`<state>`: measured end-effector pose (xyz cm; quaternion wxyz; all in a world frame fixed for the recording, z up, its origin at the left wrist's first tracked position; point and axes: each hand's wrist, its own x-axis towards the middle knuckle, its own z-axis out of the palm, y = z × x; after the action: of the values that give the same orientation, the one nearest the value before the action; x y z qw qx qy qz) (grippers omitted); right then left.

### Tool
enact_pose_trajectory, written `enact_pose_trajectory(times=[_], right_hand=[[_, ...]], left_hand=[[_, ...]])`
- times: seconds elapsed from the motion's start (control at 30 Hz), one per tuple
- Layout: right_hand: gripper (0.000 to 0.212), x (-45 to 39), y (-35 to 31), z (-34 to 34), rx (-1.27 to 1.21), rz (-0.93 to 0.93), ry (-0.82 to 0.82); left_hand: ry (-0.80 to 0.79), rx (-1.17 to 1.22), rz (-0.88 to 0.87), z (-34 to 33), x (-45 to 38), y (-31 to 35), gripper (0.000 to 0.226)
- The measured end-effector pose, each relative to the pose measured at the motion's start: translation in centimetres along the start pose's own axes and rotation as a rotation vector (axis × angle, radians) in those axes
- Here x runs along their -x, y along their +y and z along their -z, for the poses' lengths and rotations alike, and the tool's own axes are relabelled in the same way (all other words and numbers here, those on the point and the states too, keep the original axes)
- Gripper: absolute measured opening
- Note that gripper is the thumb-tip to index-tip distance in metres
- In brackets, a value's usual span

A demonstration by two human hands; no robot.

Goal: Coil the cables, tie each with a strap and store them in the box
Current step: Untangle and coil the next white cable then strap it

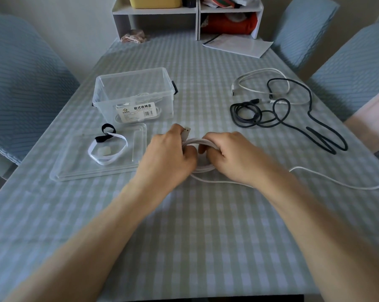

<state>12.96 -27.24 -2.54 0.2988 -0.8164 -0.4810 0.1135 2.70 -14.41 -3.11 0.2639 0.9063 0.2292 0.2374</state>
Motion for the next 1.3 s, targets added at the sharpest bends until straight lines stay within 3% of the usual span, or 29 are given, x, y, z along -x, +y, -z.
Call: enact_pose_trajectory(times=[0.07,0.2,0.27,0.4,0.47,0.6,0.67,0.73,0.83,0.9,1.0,1.13,1.2,1.3], right_hand=[[0.021,0.1,-0.1,-0.2,-0.024,0.034,0.053],[0.018,0.0,-0.2,-0.6,0.001,0.067,0.052],[0.019,-0.1,-0.4,-0.7,0.043,0.066,-0.011],[0.018,-0.1,-0.2,0.2,0.053,0.041,-0.042],[0.020,0.0,0.3,0.5,0.038,0.045,-0.017],[0.013,-0.2,0.6,0.2,-0.074,0.000,0.085],[0.026,-0.2,0.3,0.3,-0.106,-0.041,0.077],[0.032,0.2,0.0,1.3,-0.229,-0.117,-0.040],[0.025,0.9,-0.1,2.5,-0.271,-0.155,-0.229],[0.020,0.6,0.3,2.2,-0.218,-0.152,-0.164],[0.016,0.1,0.5,1.0,-0.052,-0.088,0.097],[0.038,0.4,0.0,0.3,0.108,-0.011,0.413],[0.054,0.6,-0.6,0.3,0.098,-0.096,0.356],[0.052,0.5,-1.2,-0.1,-0.140,-0.308,0.165]], left_hand=[[-0.047,0.080,0.132,0.2,-0.4,0.0,0.009],[-0.267,0.367,0.396,1.3,-0.8,0.0,0.026],[-0.271,0.228,0.283,1.6,-0.7,-0.4,0.026],[-0.198,-0.314,-0.098,1.4,-0.5,-0.6,0.004],[-0.219,-0.396,-0.162,1.2,-0.5,-0.5,0.007],[-0.201,-0.070,-0.069,1.1,-0.7,-0.9,0.018],[-0.115,0.003,0.017,0.8,-1.2,-1.2,0.021],[-0.035,0.041,0.146,0.7,-2.0,-1.4,0.023],[0.026,0.076,0.234,1.3,-2.8,-2.1,0.022],[0.028,0.070,0.245,1.6,-2.7,-2.3,0.023],[0.035,0.077,0.248,1.7,-2.2,-2.3,0.023],[0.063,0.107,0.294,1.6,-2.2,-2.2,0.022],[0.089,0.151,0.320,1.6,-2.1,-1.9,0.022],[0.126,0.214,0.358,1.8,-2.0,-1.6,0.021]])
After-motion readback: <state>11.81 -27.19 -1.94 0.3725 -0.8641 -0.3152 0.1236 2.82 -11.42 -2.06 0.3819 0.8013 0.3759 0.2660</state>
